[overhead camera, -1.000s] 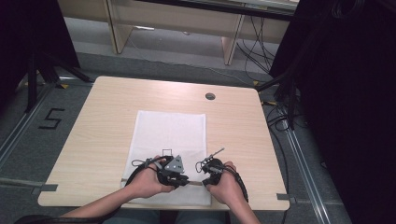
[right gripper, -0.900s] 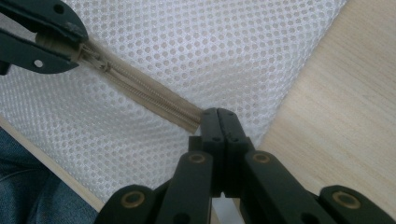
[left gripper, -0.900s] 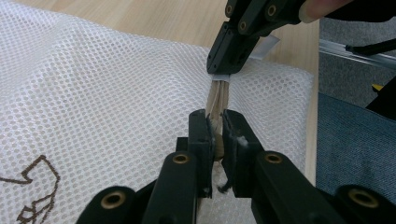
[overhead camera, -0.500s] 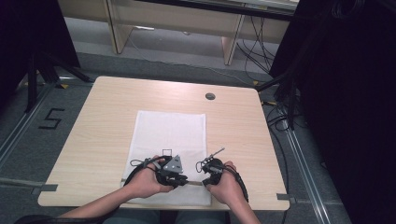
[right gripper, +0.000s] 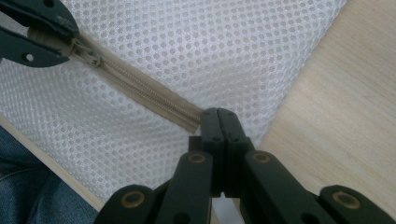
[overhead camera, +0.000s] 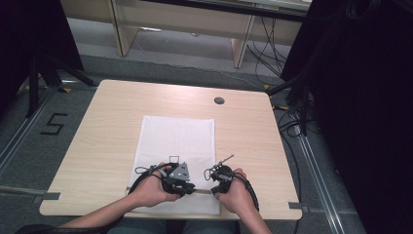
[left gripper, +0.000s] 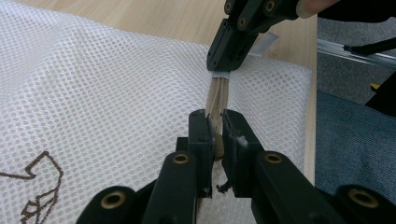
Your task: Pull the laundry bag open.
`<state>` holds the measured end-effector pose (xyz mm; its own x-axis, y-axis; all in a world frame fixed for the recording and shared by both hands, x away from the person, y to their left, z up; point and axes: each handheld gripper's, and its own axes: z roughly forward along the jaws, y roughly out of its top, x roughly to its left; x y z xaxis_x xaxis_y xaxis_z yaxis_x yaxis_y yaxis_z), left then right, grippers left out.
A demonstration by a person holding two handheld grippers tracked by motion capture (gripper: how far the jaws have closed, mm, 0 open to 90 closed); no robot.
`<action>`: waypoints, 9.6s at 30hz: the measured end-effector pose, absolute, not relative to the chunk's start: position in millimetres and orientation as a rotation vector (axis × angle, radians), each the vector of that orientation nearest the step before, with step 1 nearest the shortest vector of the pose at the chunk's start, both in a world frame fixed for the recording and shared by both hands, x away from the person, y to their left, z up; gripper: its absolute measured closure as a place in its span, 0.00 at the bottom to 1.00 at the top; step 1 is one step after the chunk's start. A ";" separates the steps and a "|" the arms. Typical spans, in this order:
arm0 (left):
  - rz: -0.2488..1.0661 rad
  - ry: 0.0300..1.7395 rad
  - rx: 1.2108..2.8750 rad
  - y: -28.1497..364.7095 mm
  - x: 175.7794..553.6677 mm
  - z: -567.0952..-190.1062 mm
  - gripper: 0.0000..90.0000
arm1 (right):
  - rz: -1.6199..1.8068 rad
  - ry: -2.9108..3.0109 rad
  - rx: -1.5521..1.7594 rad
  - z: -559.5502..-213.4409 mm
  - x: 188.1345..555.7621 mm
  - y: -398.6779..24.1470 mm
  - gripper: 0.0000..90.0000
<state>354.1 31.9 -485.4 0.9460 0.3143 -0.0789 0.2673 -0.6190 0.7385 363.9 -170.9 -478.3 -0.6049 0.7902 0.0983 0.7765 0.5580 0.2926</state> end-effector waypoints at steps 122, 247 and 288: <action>0.071 0.359 2.315 85.8 351.5 -482.5 0.91 | 0.470 2.715 1.442 -478.4 358.5 -168.7 1.00; 0.096 0.481 2.298 156.1 345.7 -477.9 0.91 | 0.444 2.684 1.486 -477.9 355.7 -165.1 1.00; 0.176 0.650 2.270 234.8 338.3 -477.9 0.91 | 0.432 2.687 1.493 -477.0 355.5 -165.1 1.00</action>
<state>338.3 234.8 -477.9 0.8611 0.5036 -0.0697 0.3996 -0.5857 0.7052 355.5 -165.1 -477.0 -0.5369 0.8376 0.1011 0.8270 0.4989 0.2592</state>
